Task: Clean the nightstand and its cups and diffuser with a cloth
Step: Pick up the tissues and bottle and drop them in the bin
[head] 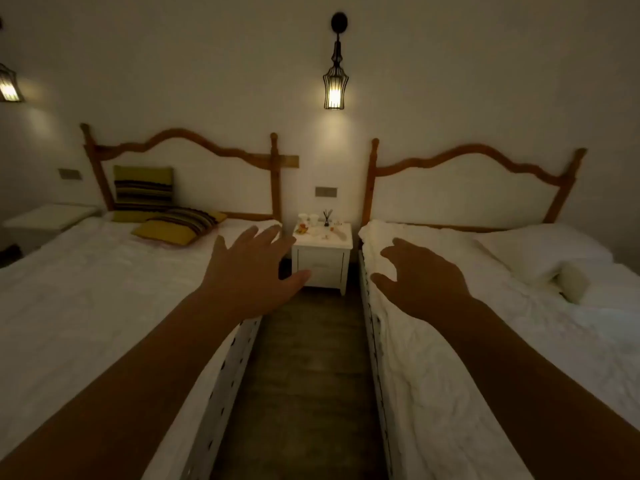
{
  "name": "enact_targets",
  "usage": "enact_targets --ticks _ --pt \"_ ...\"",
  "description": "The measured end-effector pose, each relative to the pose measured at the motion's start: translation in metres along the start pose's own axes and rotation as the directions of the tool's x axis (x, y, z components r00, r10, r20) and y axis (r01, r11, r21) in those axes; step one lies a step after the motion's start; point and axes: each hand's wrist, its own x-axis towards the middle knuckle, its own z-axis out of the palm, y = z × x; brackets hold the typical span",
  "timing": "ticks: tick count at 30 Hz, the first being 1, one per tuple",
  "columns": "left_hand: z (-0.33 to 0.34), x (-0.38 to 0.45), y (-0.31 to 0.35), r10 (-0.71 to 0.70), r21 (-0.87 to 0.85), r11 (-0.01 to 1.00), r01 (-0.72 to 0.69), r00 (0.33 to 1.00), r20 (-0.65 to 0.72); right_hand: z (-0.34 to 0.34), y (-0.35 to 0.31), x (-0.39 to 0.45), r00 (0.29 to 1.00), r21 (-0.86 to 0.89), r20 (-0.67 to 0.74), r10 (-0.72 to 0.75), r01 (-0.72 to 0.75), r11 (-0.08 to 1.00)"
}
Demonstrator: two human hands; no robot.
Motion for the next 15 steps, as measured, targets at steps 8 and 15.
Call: enact_targets --ticks 8,15 --pt "0.083 0.101 -0.055 -0.012 -0.023 1.000 0.016 0.988 0.156 0.073 -0.012 0.109 0.974 0.028 0.216 0.066 -0.073 0.997" --pt "0.133 0.210 -0.110 -0.006 -0.037 0.999 0.015 0.972 0.237 0.131 -0.019 0.220 0.940 0.048 0.318 0.126 -0.149 0.988"
